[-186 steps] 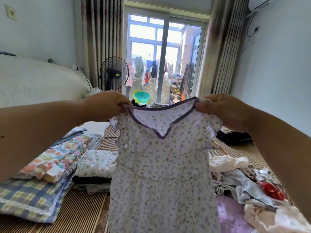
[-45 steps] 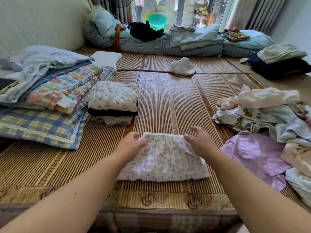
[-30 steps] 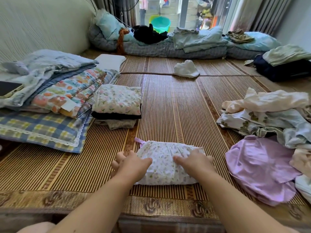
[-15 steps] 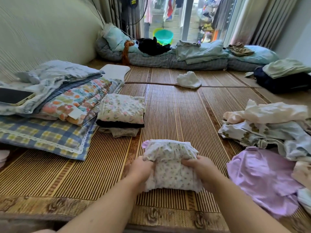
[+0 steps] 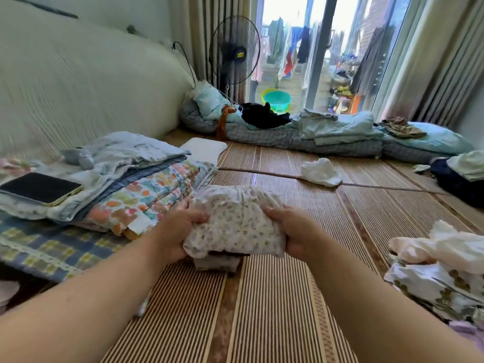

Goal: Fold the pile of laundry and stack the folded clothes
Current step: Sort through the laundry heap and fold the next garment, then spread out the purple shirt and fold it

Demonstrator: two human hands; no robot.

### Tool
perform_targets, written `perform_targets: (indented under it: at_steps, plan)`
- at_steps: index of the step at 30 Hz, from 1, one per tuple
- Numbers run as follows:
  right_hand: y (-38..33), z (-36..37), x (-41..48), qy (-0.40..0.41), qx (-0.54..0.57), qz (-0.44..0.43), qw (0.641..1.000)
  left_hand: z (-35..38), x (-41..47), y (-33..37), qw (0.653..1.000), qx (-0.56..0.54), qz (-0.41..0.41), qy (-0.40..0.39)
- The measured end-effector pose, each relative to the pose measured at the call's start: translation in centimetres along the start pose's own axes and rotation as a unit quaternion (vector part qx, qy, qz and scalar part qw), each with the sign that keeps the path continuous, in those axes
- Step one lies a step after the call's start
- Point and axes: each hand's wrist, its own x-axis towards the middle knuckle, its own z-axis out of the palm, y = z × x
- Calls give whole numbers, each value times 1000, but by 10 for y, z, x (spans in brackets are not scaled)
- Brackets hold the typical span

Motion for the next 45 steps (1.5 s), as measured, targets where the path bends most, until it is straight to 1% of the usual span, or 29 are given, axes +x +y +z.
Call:
perform_targets:
  at_steps: [2, 4, 6, 8, 10, 11, 13, 15, 16, 17, 18, 19, 20, 21, 22, 24, 26, 28, 30, 31, 32, 34, 37, 38, 40, 42, 43, 45]
  plan:
    - [-6, 18, 40, -5, 6, -25, 1000, -9, 31, 20, 998, 39, 32, 25]
    - [-5, 30, 77, 3, -7, -41, 999, -16, 61, 31, 996, 69, 46, 41]
    - [-1, 37, 113, 14, -27, -31, 999, -22, 90, 36, 993, 99, 42, 48]
    - [5, 37, 141, 14, -50, -8, 999, -30, 116, 33, 988, 140, 16, 59]
    - [15, 29, 163, 23, -129, -3, 991, -38, 138, 24, 969, 234, -23, 71]
    - [20, 25, 170, 32, -195, -7, 980, -42, 147, 20, 948, 305, -43, 74]
    - [29, 17, 175, 55, -313, -23, 948, -53, 159, 13, 887, 449, -74, 82]
    - [36, 12, 175, 77, -381, -63, 919, -58, 162, 11, 805, 578, -81, 105]
    - [37, 10, 171, 92, -420, -103, 897, -58, 159, 10, 764, 630, -72, 123]
    - [37, 9, 168, 104, -465, -155, 865, -59, 156, 9, 733, 666, -41, 134]
    - [36, 8, 164, 103, -508, -208, 830, -60, 154, 8, 712, 691, 16, 127]
    - [35, 8, 162, 82, -546, -246, 797, -60, 153, 6, 693, 711, 76, 95]
    - [34, 10, 160, 44, -584, -261, 767, -60, 152, 6, 669, 732, 121, 46]
    - [34, 12, 160, 2, -623, -254, 739, -58, 151, 6, 645, 750, 145, -5]
    - [34, 15, 161, -31, -665, -235, 709, -56, 151, 6, 628, 763, 144, -43]
    - [37, 19, 168, -66, -730, -190, 653, -54, 150, 3, 606, 784, 111, -73]
    - [40, 24, 174, -81, -761, -147, 627, -58, 149, -4, 597, 795, 76, -71]
    - [44, 27, 179, -88, -785, -120, 601, -63, 150, -10, 612, 787, 30, -75]
    - [46, 31, 181, -86, -804, -114, 577, -64, 150, -12, 630, 774, 7, -65]
    - [45, 32, 179, -78, -808, -119, 571, -62, 149, -13, 631, 774, 6, -53]
    - [43, 33, 175, -68, -809, -128, 569, -58, 147, -14, 624, 780, 12, -40]
    - [37, 29, 160, -42, -799, -154, 579, -44, 134, -15, 607, 793, 48, -15]
    - [18, 10, 114, 10, -772, -187, 607, -9, 103, -14, 614, 780, 123, -10]
    - [12, 2, 99, 26, -767, -198, 609, 3, 95, -13, 617, 773, 148, -18]
    - [3, -19, 54, 54, -769, -205, 603, 35, 68, -16, 624, 757, 190, -47]
    - [0, -49, -2, 83, -768, -197, 604, 76, 36, -30, 626, 742, 225, -84]
    - [2, -64, -25, 98, -766, -193, 606, 94, 21, -38, 625, 735, 241, -100]
    - [10, -102, -82, 138, -761, -172, 611, 137, -12, -66, 612, 730, 267, -144]
